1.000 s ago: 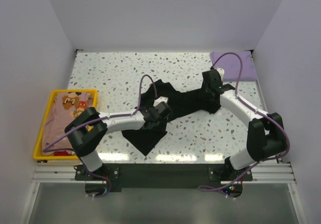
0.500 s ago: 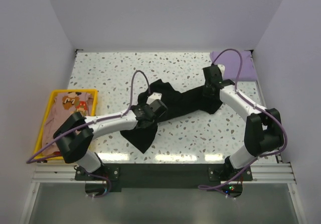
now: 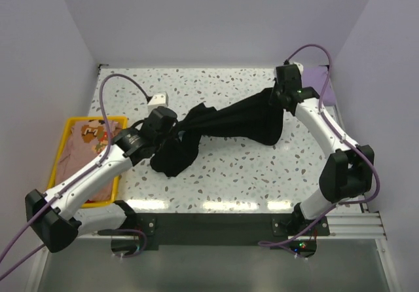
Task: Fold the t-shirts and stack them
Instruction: Flatten the tshirt out
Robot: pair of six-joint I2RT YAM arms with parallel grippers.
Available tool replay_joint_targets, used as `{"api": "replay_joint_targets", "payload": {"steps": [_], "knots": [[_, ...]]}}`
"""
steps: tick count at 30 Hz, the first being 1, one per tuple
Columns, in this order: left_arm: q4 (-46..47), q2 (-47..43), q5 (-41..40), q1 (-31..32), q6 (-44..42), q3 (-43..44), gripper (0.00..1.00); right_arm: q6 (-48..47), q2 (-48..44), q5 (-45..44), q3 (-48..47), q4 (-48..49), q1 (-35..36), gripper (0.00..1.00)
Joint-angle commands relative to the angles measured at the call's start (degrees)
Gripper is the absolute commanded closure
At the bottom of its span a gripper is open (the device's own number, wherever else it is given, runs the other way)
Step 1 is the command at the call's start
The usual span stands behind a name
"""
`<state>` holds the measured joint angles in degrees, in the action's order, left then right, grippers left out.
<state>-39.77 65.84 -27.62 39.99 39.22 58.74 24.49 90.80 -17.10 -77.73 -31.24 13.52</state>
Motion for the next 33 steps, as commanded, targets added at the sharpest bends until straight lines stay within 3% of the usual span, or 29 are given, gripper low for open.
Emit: {"api": "replay_joint_targets", "payload": {"steps": [1, 9, 13, 16, 19, 20, 23, 24, 25, 28, 33], "knots": [[-4.44, -2.74, -6.82, -1.22, -3.09, 6.20, 1.00, -1.55, -1.59, 0.84, -5.84, -1.97, -1.47, 1.00], [-2.34, -0.81, -6.14, -7.37, -8.63, 12.88, 1.00, -0.85, -3.88, 8.83, -13.14, -3.75, -4.20, 1.00], [6.78, 6.03, 1.40, -18.35, -14.25, 20.34, 1.00, 1.96, 1.90, 15.24, -19.89, -0.41, -5.69, 1.00], [13.64, 14.81, 4.58, -23.44, -18.38, 31.58, 1.00, 5.38, 9.79, 20.95, -30.17, 3.72, -7.45, 1.00], [13.93, 25.54, 9.22, -26.80, -21.19, 50.80, 1.00, 10.21, 16.91, 27.18, -43.17, 6.63, -9.91, 1.00], [13.41, 28.26, 10.03, -27.15, -21.90, 62.08, 1.00, 12.23, 18.25, 28.17, -50.42, 6.98, -10.87, 1.00], [10.33, 37.85, 12.67, -27.59, -24.45, 84.33, 1.00, 14.61, 22.21, 30.63, -60.22, 7.69, -11.85, 1.00], [10.85, 39.17, 13.11, -27.68, -25.15, 86.87, 1.00, 14.88, 22.22, 30.90, -63.73, 8.39, -12.28, 1.00], [14.16, 38.23, 13.81, -27.68, -26.29, 87.24, 1.00, 15.06, 21.96, 31.25, -64.29, 8.91, -12.55, 1.00], [23.03, 29.89, 14.00, -27.68, -28.67, 72.10, 1.00, 14.54, 16.88, 31.08, -57.21, 12.16, -13.43, 1.00], [19.74, 20.50, 14.69, -27.68, -27.10, 59.33, 1.00, 14.45, 4.67, 32.56, -30.97, 17.97, -15.80, 1.00]]}}
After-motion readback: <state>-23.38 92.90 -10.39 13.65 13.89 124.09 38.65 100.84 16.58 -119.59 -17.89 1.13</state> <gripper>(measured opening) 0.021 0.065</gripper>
